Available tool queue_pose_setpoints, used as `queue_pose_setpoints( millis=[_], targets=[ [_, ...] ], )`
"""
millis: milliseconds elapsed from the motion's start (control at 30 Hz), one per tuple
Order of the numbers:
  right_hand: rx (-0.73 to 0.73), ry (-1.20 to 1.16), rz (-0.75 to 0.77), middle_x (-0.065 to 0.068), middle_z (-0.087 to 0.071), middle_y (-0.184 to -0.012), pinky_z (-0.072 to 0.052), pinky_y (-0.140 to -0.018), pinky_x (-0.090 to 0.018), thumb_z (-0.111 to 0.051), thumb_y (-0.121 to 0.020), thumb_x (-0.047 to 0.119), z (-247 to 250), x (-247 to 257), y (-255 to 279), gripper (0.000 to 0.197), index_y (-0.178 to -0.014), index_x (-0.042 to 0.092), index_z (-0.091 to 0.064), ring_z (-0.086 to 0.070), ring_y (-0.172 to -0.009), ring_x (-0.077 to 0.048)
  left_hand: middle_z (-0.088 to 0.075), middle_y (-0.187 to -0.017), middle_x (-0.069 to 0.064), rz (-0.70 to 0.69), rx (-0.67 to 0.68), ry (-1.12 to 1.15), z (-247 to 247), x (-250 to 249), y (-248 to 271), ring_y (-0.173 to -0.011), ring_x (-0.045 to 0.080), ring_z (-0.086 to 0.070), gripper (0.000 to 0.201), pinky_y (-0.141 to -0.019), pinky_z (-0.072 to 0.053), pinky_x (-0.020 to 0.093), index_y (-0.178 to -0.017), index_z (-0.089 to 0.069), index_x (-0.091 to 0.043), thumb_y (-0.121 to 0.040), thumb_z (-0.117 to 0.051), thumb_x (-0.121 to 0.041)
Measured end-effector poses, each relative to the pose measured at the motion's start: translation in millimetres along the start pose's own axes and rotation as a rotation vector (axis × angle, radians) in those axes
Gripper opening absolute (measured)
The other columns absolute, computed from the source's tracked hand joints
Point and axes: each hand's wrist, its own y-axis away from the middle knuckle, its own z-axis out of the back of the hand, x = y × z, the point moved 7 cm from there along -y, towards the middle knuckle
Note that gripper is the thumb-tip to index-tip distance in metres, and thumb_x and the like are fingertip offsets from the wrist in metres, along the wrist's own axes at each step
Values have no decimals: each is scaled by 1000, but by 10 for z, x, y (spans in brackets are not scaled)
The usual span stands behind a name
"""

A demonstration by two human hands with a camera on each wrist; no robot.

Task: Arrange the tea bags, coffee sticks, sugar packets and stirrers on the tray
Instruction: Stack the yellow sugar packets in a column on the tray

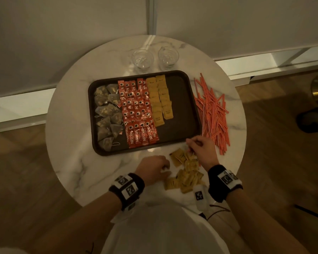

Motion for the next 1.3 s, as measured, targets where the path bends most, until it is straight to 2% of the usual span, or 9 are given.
queue_pose_setpoints(
  millis=[133, 300, 467, 567, 667, 800, 1033, 1200, 1300],
  targets=[
    [-18, -19, -59, -3, -62, -55, -46, -52, -20, -63, -92, 3, 114, -320, 391, 23, -69, 5, -66, -55, -47, -12, -53, -117, -1, 6, 6, -50, -346, -198, 132, -103, 20, -54, 37, -73, -44, 32, -119, -59, -21, -92, -57, -46],
    [159, 123, -138, -2, -66, -58, -53, -59, -30, -68, -90, 8, -121, -674, 719, 24, -66, 13, -68, -60, -53, -12, -51, -113, 1, 45, -35, -48, -441, -218, 225, -103, 21, -50, 25, -70, -42, 32, -107, -59, -20, -92, -58, -39],
    [322, 227, -148, -11, -72, -78, -61, -68, -40, -69, -90, 12, -424, -671, 845, 1, -89, 12, -69, -70, -69, -28, -62, -99, -2, 131, 13, 155, -462, -44, 380, -93, 19, -59, 19, -73, -41, 26, -100, -60, -23, -88, -66, -36],
    [423, 286, -92, -7, -71, -82, -57, -59, -25, -71, -89, 21, -573, -507, 861, 17, -103, 13, -67, -70, -67, -17, -65, -90, -7, 184, -12, 457, -355, 56, 502, -79, 10, -62, 21, -70, -48, 21, -104, -63, -22, -85, -73, -24],
    [497, 299, -49, 3, -67, -73, -46, -49, -13, -67, -93, 21, -681, -340, 862, 7, -97, 16, -70, -59, -53, 3, -71, -89, -2, 233, -61, 697, -208, 116, 595, -69, 7, -66, 19, -58, -52, 20, -103, -67, -18, -85, -73, -14],
    [446, 211, 7, -7, -72, -81, -57, -75, -40, -69, -91, 16, -680, -199, 758, 5, -87, 15, -72, -65, -67, -13, -74, -91, 2, 247, -61, 824, -120, 97, 658, -74, 13, -71, 12, -57, -53, 23, -98, -70, -17, -87, -71, -12],
    [430, 182, 33, -2, -70, -76, -54, -64, -17, -71, -88, 11, -636, -61, 749, 8, -89, 4, -72, -62, -61, -2, -71, -75, -6, 233, -84, 764, -44, 63, 675, -65, 4, -63, 11, -61, -51, 20, -89, -75, -20, -93, -65, -19],
    [397, 53, -38, -6, -72, -82, -56, -70, -28, -73, -87, 9, -576, -117, 711, 10, -95, 5, -73, -64, -66, -10, -75, -80, 2, 258, -225, 922, 69, 113, 679, -68, 9, -69, 8, -59, -50, 20, -95, -75, -13, -88, -72, -11],
    [424, 86, -27, -10, -74, -87, -58, -73, -27, -73, -86, 6, -589, -137, 707, 9, -94, 4, -73, -67, -74, -15, -76, -85, 2, 267, -281, 923, 116, 118, 679, -70, 10, -70, 10, -58, -51, 20, -97, -76, -13, -90, -71, -18]
  ],
)
